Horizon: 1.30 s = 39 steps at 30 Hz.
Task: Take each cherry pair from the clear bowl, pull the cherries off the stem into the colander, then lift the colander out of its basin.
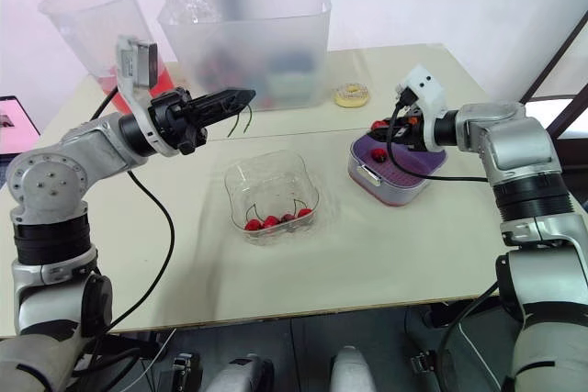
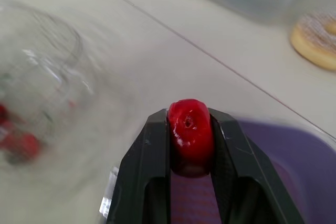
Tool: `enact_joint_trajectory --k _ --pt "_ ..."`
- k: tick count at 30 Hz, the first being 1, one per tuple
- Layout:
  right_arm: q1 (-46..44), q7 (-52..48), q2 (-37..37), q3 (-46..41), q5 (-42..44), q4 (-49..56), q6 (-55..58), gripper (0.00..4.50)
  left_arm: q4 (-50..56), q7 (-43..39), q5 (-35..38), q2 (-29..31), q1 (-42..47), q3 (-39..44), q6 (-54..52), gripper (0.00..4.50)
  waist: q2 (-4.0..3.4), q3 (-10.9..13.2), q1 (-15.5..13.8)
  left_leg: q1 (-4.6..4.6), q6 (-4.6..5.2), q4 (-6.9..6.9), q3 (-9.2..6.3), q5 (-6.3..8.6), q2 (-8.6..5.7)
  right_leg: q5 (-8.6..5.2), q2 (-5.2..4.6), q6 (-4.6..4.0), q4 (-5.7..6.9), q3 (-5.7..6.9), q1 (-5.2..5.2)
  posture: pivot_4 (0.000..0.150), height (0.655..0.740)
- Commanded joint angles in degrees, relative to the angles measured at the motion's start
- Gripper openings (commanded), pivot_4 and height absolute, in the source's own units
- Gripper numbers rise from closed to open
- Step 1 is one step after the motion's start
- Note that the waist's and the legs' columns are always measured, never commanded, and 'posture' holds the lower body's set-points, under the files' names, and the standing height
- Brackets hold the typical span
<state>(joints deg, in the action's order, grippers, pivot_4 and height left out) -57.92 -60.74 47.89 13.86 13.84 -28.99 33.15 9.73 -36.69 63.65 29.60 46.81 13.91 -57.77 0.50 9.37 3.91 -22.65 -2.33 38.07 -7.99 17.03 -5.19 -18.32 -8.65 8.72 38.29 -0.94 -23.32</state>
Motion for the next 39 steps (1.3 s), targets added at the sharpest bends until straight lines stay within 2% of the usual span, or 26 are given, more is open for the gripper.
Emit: enact_joint_trajectory --k 1,5,9,10,13,17,20,23,26,28,33,39 --pt "-2.2 -1.0 -0.2 1.7 -6.3 -5.4 -6.0 0.95 2.7 0.9 1.3 0.7 -0.7 2.0 1.1 0.0 0.0 0.0 0.0 0.0 0.0 0.0 0.0 0.0 0.0 0.0 0.0 0.0 0.0 0.0 0.0 0.15 0.74" --pt "-3.3 -1.3 -1.0 1.6 -9.5 -9.5 -8.3 2.12 3.7 2.0 2.1 1.3 -1.7 2.7 1.0 0.0 0.0 0.0 0.0 -0.01 0.0 0.02 0.0 0.0 0.0 0.0 -0.01 0.0 0.0 0.0 -0.03 0.15 0.74" --pt "-5.1 -3.8 -0.1 0.2 -10.4 -9.0 -7.9 4.08 4.3 2.9 2.9 2.5 -2.6 3.4 0.6 0.0 0.0 0.0 0.0 -0.02 0.0 0.02 -0.01 0.0 0.0 0.0 0.0 0.0 -0.02 0.0 -0.03 0.15 0.74" --pt "-5.7 -4.3 0.3 -0.2 -10.6 -9.1 -7.9 4.46 4.4 3.2 3.2 2.9 -2.8 3.6 0.4 0.0 0.0 0.0 0.0 -0.02 0.0 0.01 -0.01 0.0 0.0 0.0 -0.01 0.0 -0.02 0.0 -0.03 0.15 0.74" --pt "-7.7 -6.3 0.6 -1.9 -9.9 -8.4 -6.9 4.46 5.1 3.3 3.7 4.8 -3.8 3.9 -0.2 0.0 0.0 0.0 0.0 -0.02 0.0 0.01 -0.02 0.0 -0.01 0.0 0.0 0.0 -0.02 0.0 -0.02 0.15 0.74" --pt "-11.0 -13.9 1.5 -4.8 -5.0 -0.4 -2.0 4.46 5.4 6.9 8.6 10.5 -7.0 8.2 -4.7 0.0 -0.03 0.0 0.2 -0.04 0.0 -0.01 -0.01 0.0 0.01 0.0 0.01 0.0 -0.04 -0.01 -0.1 0.15 0.74" --pt "-11.3 -16.4 1.6 -6.6 -2.3 4.5 0.4 4.46 3.6 12.2 14.3 15.2 -11.4 11.3 -10.7 0.0 -0.03 0.0 0.1 0.0 0.0 -0.03 -0.01 0.0 0.08 0.0 0.05 0.0 -0.04 -0.04 -0.13 0.15 0.74" --pt "-10.9 -18.5 1.1 -8.8 1.9 8.9 5.0 4.46 0.7 14.2 17.4 19.9 -21.3 15.3 -16.5 0.0 -0.04 0.0 0.0 0.01 0.0 -0.11 -0.04 0.0 0.03 0.0 0.01 0.0 -0.02 -0.06 -0.07 0.15 0.74" --pt "-8.8 -20.2 0.1 -10.2 7.0 14.7 9.7 4.46 0.5 10.6 15.1 23.8 -34.3 17.4 -19.9 0.0 -0.04 0.0 0.1 0.01 0.0 -0.13 -0.07 0.0 0.02 0.0 0.01 0.0 0.0 -0.07 -0.09 0.15 0.74" --pt "-7.8 -19.7 -0.8 -10.9 9.5 18.2 12.6 4.46 1.3 8.3 12.7 24.5 -39.3 16.8 -18.7 0.0 -0.05 0.0 -0.1 0.01 0.0 -0.16 -0.08 0.0 0.02 0.0 0.0 -0.01 -0.02 -0.07 -0.09 0.15 0.74" --pt "-5.1 -17.8 -1.6 -10.9 12.6 25.6 16.4 4.46 -2.4 8.2 6.0 22.1 -41.4 13.8 -14.4 0.0 -0.06 0.0 -1.8 -0.02 -0.03 -0.05 -0.1 -0.01 0.02 0.0 -0.01 -0.01 -0.01 -0.06 -0.03 0.15 0.74" --pt "-2.6 -15.6 -1.1 -11.3 13.9 28.2 17.1 4.46 -7.4 7.9 -3.4 21.2 -40.3 10.1 -9.8 0.0 -0.04 0.0 -1.8 -0.02 -0.03 -0.06 -0.09 -0.01 -0.01 0.0 -0.03 -0.01 -0.03 -0.06 -0.04 0.15 0.74"
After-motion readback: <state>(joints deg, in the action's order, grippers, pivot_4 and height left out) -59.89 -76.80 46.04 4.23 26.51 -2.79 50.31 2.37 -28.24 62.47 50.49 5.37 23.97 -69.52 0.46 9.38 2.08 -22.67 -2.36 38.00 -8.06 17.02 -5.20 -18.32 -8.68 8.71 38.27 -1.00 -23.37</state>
